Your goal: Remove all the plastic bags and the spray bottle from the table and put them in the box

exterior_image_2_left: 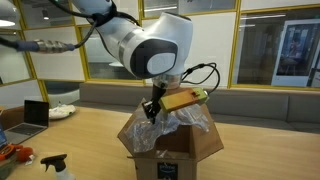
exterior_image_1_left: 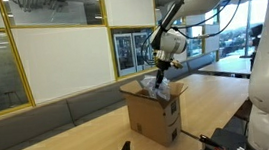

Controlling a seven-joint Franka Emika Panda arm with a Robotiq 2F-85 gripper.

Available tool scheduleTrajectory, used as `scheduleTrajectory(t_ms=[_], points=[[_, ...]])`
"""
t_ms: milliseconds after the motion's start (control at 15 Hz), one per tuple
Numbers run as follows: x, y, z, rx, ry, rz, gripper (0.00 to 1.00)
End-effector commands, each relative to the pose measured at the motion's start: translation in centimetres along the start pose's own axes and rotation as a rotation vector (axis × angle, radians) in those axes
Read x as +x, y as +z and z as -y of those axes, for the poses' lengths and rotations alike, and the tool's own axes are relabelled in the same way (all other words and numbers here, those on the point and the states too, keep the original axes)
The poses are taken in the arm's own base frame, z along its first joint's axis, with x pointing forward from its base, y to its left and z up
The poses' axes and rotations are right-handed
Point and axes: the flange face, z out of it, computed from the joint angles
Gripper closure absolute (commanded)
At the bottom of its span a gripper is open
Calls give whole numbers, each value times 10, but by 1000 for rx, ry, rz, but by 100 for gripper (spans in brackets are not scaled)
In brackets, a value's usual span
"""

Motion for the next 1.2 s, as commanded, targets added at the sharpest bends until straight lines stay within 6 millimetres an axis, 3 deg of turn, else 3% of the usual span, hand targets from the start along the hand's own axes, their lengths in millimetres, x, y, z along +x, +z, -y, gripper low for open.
scheduleTrajectory(t_ms=[0,133,600,867,1133], points=[[9,-6,-6,1,15,-8,14],[11,-5,-5,0,10,-6,1],[14,-7,-1,-1,-2,-4,0],[26,-28,2,-45,-13,-5,0],[53,-60,12,-127,8,10,0]])
